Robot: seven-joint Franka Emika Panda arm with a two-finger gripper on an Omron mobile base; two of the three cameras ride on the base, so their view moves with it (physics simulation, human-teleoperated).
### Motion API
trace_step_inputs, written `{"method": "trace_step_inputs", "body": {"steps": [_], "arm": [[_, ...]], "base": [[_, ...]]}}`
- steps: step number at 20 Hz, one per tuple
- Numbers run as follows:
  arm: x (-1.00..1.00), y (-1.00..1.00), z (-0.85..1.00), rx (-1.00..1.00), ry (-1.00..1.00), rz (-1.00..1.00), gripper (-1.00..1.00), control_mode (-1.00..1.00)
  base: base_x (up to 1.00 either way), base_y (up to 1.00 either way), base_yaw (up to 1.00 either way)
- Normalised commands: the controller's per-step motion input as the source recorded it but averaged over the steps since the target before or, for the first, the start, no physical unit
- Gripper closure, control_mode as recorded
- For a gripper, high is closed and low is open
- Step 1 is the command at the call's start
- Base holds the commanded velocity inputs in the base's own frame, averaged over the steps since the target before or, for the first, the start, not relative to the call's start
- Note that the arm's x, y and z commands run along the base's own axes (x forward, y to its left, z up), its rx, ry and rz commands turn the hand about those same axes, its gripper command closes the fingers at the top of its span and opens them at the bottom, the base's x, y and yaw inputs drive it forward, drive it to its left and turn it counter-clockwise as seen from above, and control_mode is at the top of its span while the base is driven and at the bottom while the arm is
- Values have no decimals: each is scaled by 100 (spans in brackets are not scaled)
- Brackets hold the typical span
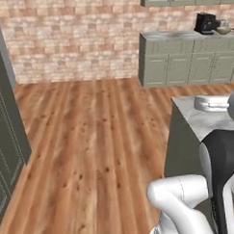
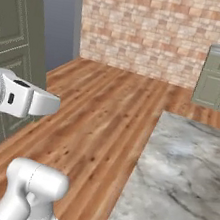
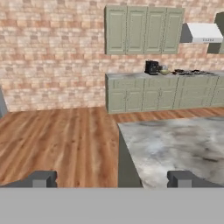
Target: Place one of the steaks on the plate and the other in the bowl. Then place the bowl in the fridge.
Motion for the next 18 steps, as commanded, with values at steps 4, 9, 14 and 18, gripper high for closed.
{"method": "trace_step_inputs", "body": {"steps": [4, 9, 14, 18], "arm": [[0, 0, 0, 0, 0, 0, -100, 100], [0, 0, 0, 0, 0, 0, -100, 100], [0, 0, 0, 0, 0, 0, -100, 100], [0, 0, 0, 0, 0, 0, -100, 100]], "base": [[100, -3, 0], [100, 0, 2], [100, 4, 0], [100, 10, 0]]}}
